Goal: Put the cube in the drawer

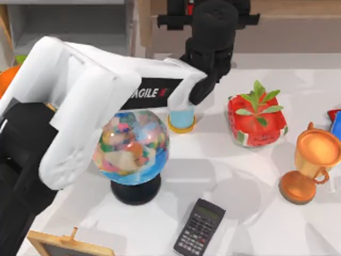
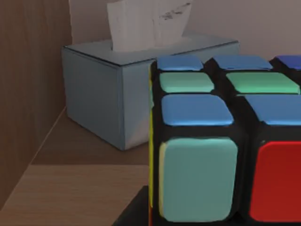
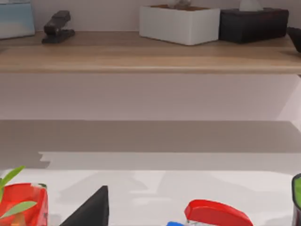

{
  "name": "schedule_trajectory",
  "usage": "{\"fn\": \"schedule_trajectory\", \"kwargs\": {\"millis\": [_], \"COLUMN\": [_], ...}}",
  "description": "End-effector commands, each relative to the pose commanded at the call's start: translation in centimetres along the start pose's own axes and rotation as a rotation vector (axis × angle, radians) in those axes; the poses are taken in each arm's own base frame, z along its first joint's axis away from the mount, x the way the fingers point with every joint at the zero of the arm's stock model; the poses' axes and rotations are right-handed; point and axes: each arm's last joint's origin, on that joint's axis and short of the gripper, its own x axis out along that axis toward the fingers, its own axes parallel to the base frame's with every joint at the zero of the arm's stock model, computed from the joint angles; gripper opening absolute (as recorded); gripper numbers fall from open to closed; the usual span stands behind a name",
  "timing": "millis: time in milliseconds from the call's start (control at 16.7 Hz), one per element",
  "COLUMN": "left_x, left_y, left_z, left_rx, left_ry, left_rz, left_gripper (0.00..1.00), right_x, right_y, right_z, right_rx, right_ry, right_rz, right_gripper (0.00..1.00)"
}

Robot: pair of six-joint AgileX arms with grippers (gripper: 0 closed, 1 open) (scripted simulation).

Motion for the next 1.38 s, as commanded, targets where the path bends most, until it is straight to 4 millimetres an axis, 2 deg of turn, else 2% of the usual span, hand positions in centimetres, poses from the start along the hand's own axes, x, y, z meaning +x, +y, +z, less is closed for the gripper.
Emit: {"fn": "schedule_trajectory", "kwargs": {"millis": [300,360,900,1380], "left_x": [0.0,0.0,-0.2,-2.1], "left_y": [0.0,0.0,-0.2,-0.1], "left_z": [0.0,0.0,0.2,2.1], "left_rx": [0.0,0.0,-0.001,0.0], "left_ry": [0.0,0.0,-0.003,-0.001], "left_rz": [0.0,0.0,-0.003,-0.003], "left_gripper": [0.02,0.0,0.0,0.0], "right_x": [0.0,0.0,0.0,0.0], "right_y": [0.0,0.0,0.0,0.0], "right_z": [0.0,0.0,0.0,0.0], "right_rx": [0.0,0.0,0.0,0.0], "right_ry": [0.0,0.0,0.0,0.0], "right_rz": [0.0,0.0,0.0,0.0], "right_gripper": [1.0,1.0,1.0,1.0]}}
